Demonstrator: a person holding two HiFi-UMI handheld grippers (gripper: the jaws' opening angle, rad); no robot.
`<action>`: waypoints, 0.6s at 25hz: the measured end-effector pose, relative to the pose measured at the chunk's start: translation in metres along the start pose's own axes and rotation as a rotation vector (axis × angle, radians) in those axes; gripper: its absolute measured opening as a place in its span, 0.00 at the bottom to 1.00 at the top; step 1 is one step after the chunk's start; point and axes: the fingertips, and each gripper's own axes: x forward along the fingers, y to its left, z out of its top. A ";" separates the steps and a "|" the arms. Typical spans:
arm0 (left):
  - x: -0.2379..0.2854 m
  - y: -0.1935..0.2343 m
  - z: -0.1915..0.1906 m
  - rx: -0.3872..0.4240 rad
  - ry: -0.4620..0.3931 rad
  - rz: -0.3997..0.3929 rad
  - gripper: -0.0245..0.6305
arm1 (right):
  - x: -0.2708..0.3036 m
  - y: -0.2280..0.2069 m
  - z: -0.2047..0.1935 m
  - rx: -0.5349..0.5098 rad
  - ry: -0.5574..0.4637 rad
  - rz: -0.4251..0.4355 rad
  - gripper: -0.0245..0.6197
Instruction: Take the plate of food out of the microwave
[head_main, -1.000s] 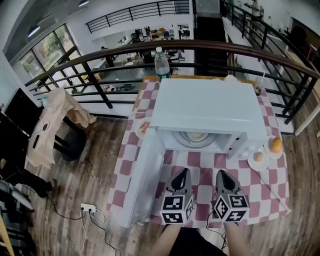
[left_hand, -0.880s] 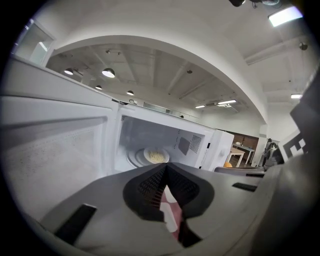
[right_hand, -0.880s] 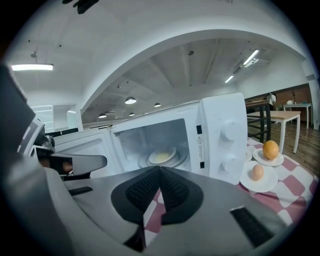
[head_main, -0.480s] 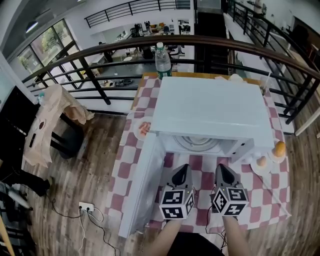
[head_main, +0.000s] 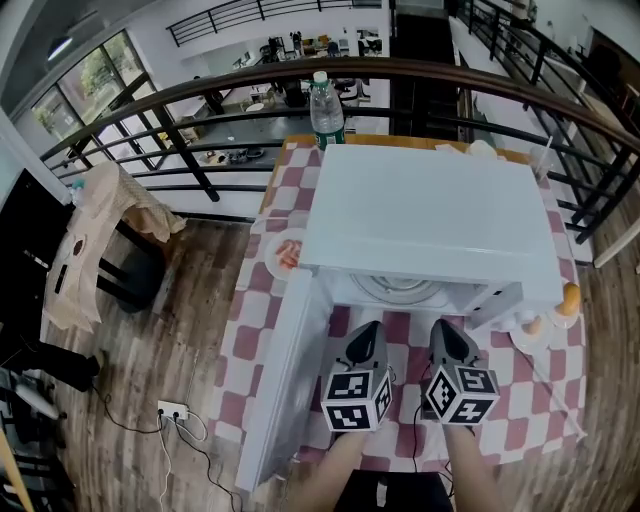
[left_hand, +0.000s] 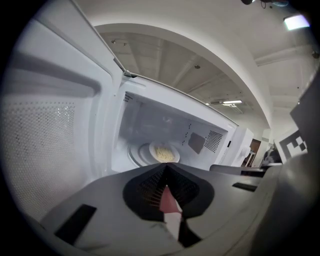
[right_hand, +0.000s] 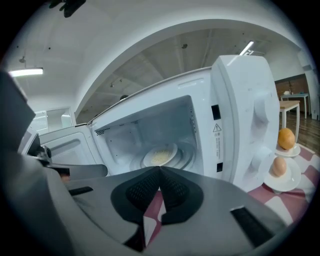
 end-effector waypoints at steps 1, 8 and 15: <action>0.002 0.001 0.001 0.000 -0.001 0.005 0.05 | 0.002 0.000 0.000 0.003 0.002 0.000 0.03; 0.020 0.009 0.005 -0.011 0.002 0.030 0.05 | 0.021 -0.001 -0.001 0.040 0.016 0.009 0.05; 0.037 0.012 0.009 0.007 0.001 0.048 0.04 | 0.038 -0.006 0.005 0.027 0.011 0.013 0.08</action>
